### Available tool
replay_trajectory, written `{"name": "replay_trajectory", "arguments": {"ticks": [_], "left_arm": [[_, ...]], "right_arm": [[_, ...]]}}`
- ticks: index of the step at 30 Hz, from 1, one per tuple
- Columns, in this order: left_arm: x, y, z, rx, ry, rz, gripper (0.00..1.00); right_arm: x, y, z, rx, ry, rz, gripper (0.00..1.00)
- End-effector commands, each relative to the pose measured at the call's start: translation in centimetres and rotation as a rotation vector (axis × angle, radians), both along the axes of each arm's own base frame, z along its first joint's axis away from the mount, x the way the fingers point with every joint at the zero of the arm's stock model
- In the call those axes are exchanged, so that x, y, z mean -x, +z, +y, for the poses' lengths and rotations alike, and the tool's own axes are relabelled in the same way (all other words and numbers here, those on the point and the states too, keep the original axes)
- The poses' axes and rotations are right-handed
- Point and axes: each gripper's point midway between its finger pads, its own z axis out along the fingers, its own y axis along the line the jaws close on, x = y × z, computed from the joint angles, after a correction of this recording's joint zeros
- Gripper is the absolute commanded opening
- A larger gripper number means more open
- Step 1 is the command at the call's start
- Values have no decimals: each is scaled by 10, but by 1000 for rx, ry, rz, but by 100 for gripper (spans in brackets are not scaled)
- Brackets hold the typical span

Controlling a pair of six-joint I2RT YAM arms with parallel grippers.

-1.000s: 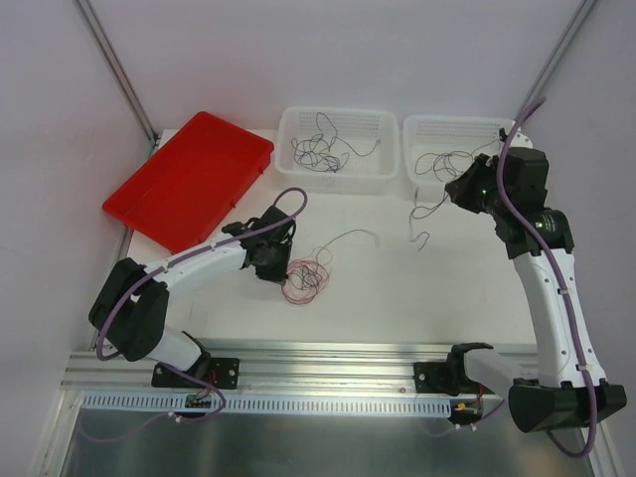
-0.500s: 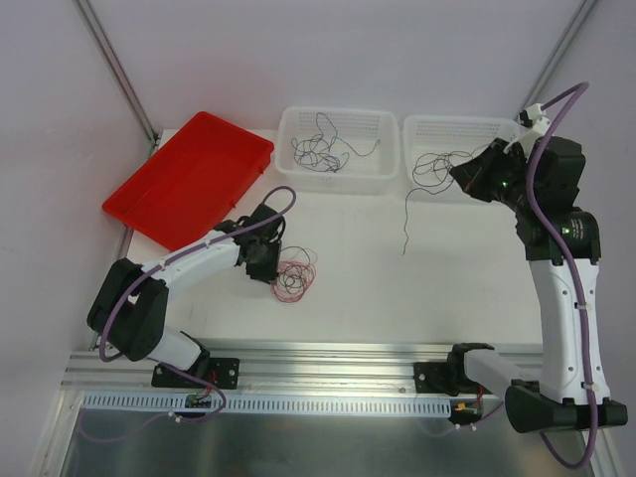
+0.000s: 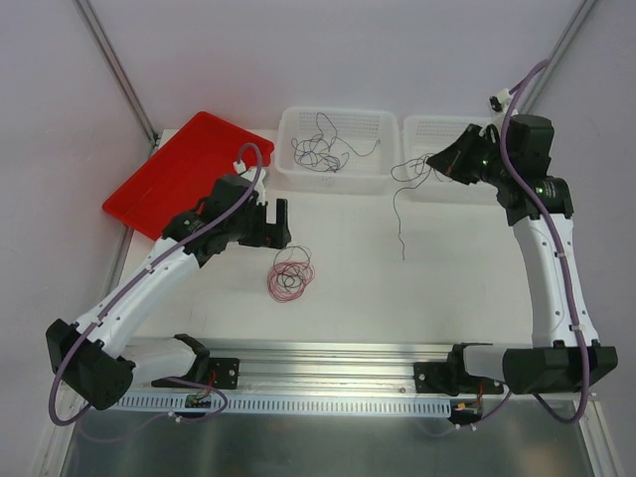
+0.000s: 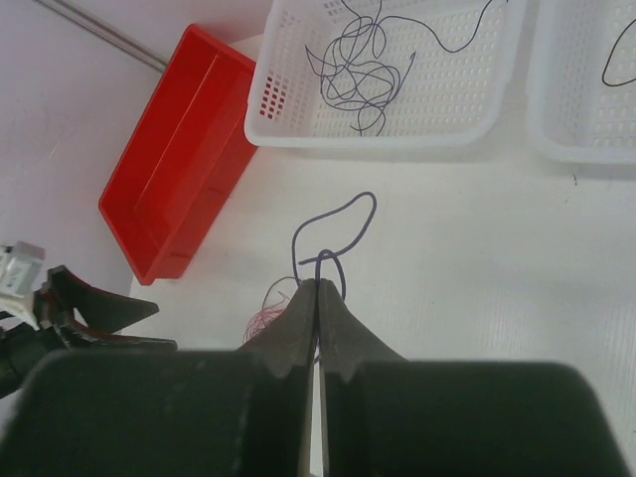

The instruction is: Untangle the cables

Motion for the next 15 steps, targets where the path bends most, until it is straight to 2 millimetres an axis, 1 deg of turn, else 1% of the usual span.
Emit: {"name": "replay_trajectory", "arguments": {"ticks": [1,2,3,4,5,6,7,8,9,10,11,12,13,14,15], "left_arm": [[-14,17,37,-153,44,-119,99],[-18,16,44,-187,53,-134,99],[-21,14,52,-227,62,-143,99],[-22,8,58,-275,51,-145,99],[-26,5,70,-322,83,-156,99],[-29,3,75,-347,92,-167,99],[-28,-12,86,-403,120,-162,99],[-29,-16,88,-402,133,-180,99],[-27,-33,90,-405,137,-171,99],[-26,-40,89,-388,153,-167,99],[-25,-45,92,-382,171,-164,99],[-23,-58,94,-386,180,-158,99],[-23,-61,96,-400,174,-156,99],[-24,-63,99,-422,177,-155,99],[-26,-60,99,-432,178,-161,99]], "right_arm": [[-24,45,11,-46,27,-152,1],[-30,48,11,-50,20,-166,1],[-44,50,12,-65,12,-176,1],[-50,59,13,-73,9,-200,1],[-56,65,13,-81,-1,-215,1],[-71,64,16,-92,-6,-216,1],[-77,76,15,-98,-21,-250,1],[-86,77,14,-100,-31,-258,1],[-100,78,16,-107,-38,-278,1],[-108,84,16,-121,-57,-294,1],[-116,86,15,-129,-66,-306,1],[-133,84,17,-140,-70,-319,1],[-141,85,18,-152,-79,-324,1],[-148,96,19,-161,-81,-357,1],[-158,96,21,-164,-80,-372,1]]}}
